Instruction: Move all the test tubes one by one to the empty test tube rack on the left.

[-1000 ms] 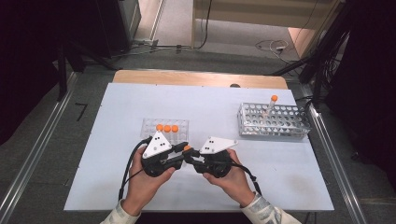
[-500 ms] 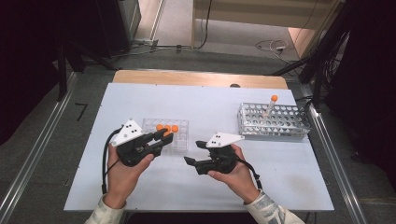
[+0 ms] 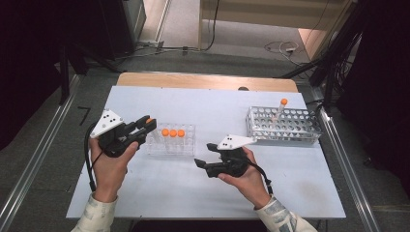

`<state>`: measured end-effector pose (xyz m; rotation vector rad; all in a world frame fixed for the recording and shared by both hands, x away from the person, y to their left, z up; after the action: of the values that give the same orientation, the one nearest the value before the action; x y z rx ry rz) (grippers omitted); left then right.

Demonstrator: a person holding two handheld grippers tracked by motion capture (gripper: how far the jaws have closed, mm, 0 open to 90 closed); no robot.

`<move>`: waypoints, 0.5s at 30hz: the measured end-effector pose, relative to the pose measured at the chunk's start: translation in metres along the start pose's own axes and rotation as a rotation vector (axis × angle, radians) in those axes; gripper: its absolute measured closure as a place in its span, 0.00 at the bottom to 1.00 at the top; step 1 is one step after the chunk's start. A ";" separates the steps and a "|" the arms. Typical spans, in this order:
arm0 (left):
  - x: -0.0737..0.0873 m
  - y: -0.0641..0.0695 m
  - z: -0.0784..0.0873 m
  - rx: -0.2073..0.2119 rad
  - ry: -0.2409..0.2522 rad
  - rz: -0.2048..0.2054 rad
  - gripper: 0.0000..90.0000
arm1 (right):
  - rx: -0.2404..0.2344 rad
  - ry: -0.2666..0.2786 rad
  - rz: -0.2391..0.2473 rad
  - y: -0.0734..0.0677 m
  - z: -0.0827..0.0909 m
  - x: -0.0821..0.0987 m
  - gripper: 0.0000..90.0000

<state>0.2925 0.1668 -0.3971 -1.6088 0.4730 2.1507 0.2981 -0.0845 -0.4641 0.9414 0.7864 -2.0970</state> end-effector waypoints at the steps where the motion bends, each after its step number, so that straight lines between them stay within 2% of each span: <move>1: 0.001 -0.002 -0.002 -0.005 -0.002 0.000 0.78 | 0.002 -0.001 -0.001 0.001 0.001 0.000 0.33; 10: 0.007 -0.008 -0.017 -0.040 -0.021 -0.024 0.78 | 0.008 0.009 -0.010 0.005 0.005 -0.001 0.34; 15: 0.014 -0.007 -0.023 -0.039 -0.036 -0.033 0.78 | 0.010 0.007 -0.011 0.006 0.005 0.000 0.34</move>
<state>0.3116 0.1627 -0.4173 -1.5847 0.3930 2.1732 0.3008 -0.0912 -0.4624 0.9525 0.7874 -2.1094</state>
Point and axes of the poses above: each handheld gripper's, and its own axes: z roughly backward along the jaws, x roughly out of its underside, y roughly to its right, the point moved 5 cm from there along -z, roughly forward along the jaws, and after that the axes turned 9 degrees about -z, right-handed, at the moved point
